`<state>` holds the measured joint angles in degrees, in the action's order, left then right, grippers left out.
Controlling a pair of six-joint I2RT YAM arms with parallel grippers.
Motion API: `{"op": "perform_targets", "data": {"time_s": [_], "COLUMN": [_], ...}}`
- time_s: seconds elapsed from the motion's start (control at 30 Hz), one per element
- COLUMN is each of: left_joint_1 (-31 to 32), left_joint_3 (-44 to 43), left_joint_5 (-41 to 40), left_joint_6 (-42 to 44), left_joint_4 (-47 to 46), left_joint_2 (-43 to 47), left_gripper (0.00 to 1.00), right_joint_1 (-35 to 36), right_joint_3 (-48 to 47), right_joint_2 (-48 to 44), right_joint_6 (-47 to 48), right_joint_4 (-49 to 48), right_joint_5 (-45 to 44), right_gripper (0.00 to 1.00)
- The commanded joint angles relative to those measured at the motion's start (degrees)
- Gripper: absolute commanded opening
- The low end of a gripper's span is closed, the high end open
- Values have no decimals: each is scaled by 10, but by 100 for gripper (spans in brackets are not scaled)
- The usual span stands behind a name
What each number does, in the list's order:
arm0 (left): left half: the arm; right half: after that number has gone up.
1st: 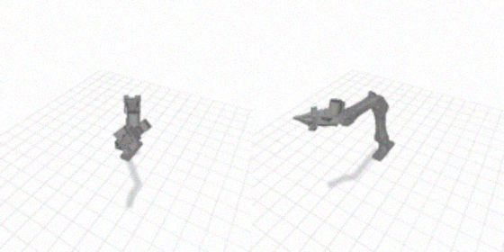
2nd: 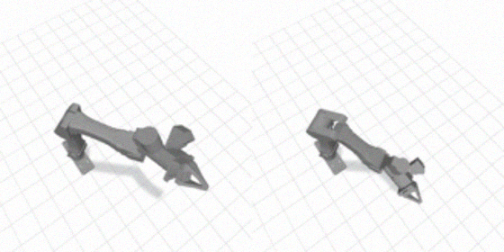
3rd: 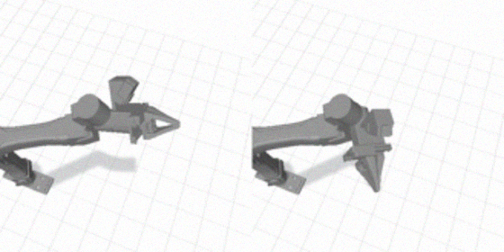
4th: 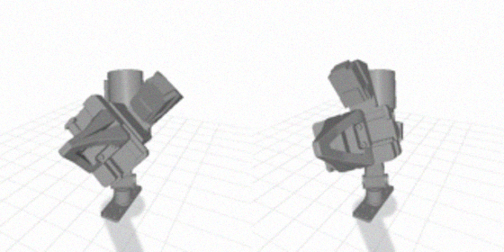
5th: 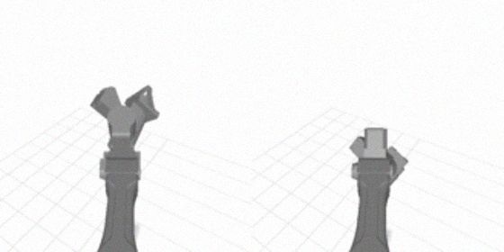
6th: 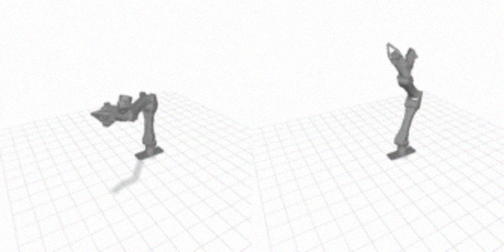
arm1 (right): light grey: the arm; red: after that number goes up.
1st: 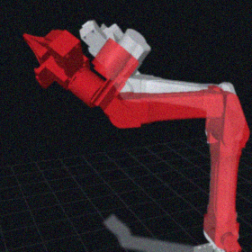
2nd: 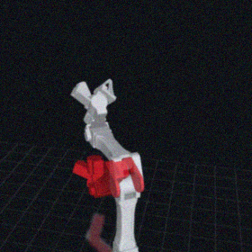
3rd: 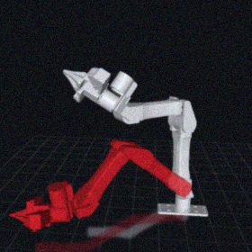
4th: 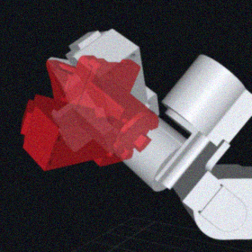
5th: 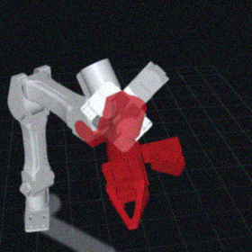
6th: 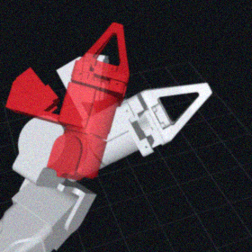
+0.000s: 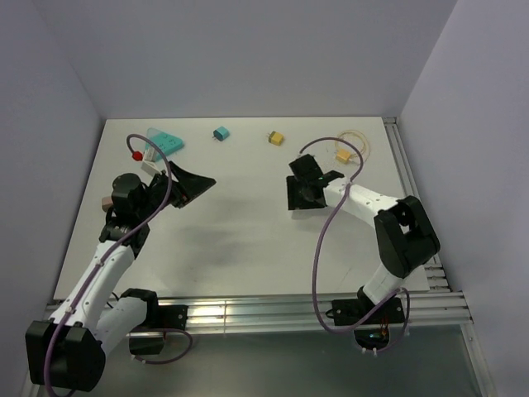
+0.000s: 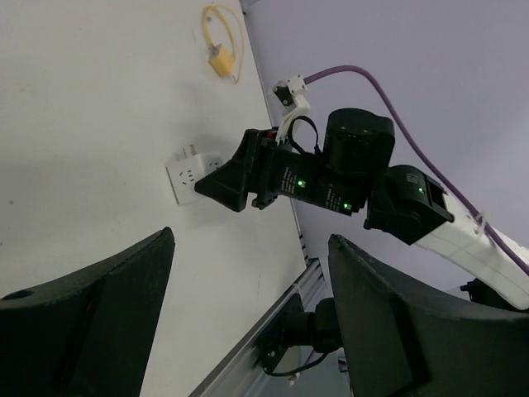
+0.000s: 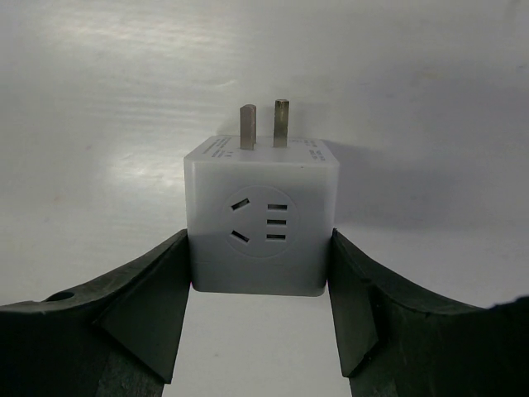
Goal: Insert the plug
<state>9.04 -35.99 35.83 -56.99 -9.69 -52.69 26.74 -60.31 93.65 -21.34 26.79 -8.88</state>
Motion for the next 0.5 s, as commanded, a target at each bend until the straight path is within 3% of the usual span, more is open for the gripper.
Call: {"op": "perform_targets", "data": {"time_s": [0.0, 0.2, 0.37, 0.43, 0.47], "left_joint_1": [10, 34, 54, 67, 70], "left_joint_3": [-1, -52, -65, -58, -54], "left_joint_5": [-12, -95, -103, -110, -112], "left_joint_6": [26, 42, 39, 48, 50], "left_joint_4": [42, 135, 146, 158, 165], "left_joint_2": [28, 65, 57, 51, 43], "left_gripper": [80, 78, 77, 77, 77], "right_joint_1": [58, 134, 164, 174, 177], "right_joint_3": [-28, -57, -70, -81, -84], "right_joint_2": [-1, 33, 46, 55, 58], "right_joint_6": [-25, -55, -70, -74, -76], "right_joint_4": [-11, -16, -20, -11, -8], "right_joint_5": [-10, -43, -42, -46, -51], "right_gripper": [18, 18, 20, 27, 38]}}
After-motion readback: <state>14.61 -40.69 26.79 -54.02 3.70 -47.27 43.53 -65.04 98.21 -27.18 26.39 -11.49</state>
